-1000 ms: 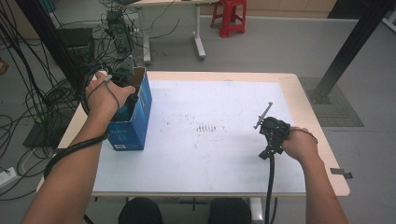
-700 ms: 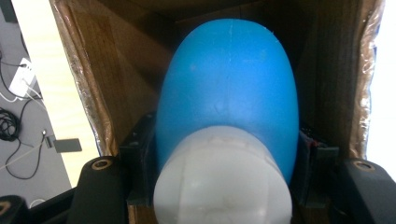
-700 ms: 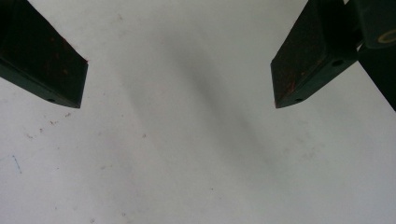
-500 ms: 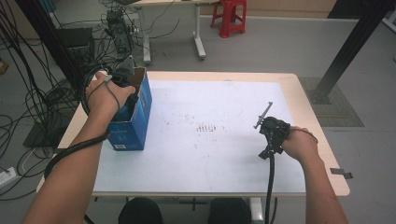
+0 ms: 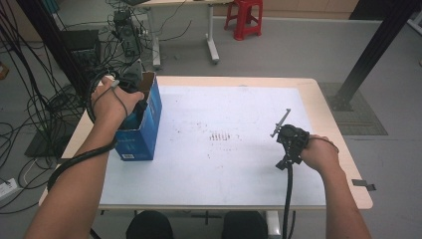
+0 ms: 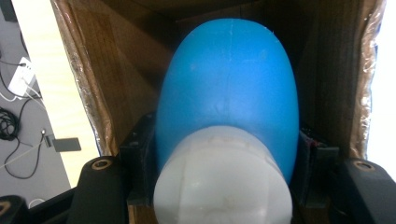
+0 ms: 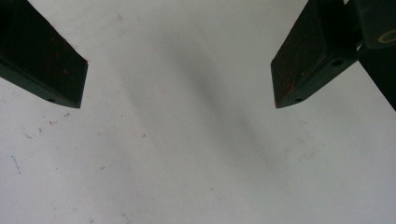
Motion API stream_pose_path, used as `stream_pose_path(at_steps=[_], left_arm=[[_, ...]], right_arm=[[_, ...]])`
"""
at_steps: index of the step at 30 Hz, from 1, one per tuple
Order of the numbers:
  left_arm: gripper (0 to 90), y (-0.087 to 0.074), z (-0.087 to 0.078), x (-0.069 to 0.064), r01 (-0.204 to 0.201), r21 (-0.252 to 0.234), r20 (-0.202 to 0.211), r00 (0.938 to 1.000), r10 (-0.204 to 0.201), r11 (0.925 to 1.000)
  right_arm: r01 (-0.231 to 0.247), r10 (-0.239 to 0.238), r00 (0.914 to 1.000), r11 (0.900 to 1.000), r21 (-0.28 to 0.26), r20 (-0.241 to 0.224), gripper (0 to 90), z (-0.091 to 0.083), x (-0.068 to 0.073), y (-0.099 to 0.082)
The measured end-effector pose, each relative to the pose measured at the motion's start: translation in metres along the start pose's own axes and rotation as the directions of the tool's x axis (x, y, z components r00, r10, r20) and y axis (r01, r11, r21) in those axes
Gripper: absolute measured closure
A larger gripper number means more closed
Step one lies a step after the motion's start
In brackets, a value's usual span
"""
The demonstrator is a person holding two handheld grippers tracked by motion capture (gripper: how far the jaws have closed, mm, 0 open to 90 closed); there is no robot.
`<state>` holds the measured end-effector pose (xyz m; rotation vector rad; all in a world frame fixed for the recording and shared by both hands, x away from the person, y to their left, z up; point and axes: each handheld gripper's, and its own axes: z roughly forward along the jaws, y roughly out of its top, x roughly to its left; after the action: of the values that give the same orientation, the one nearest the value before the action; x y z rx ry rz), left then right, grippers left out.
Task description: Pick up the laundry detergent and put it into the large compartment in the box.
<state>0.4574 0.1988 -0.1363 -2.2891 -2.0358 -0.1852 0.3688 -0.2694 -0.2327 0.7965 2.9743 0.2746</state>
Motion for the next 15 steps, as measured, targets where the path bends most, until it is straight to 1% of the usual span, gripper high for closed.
stream_pose_path(at_steps=[15], left_arm=[[37.6,-0.0015,-0.0002,0.0015,-0.001,-0.003,0.003,1.0,0.001,1.0]], right_arm=[[0.004,-0.004,1.0,1.0,-0.002,0.007,3.4,-0.0029,0.0011,-0.0005]])
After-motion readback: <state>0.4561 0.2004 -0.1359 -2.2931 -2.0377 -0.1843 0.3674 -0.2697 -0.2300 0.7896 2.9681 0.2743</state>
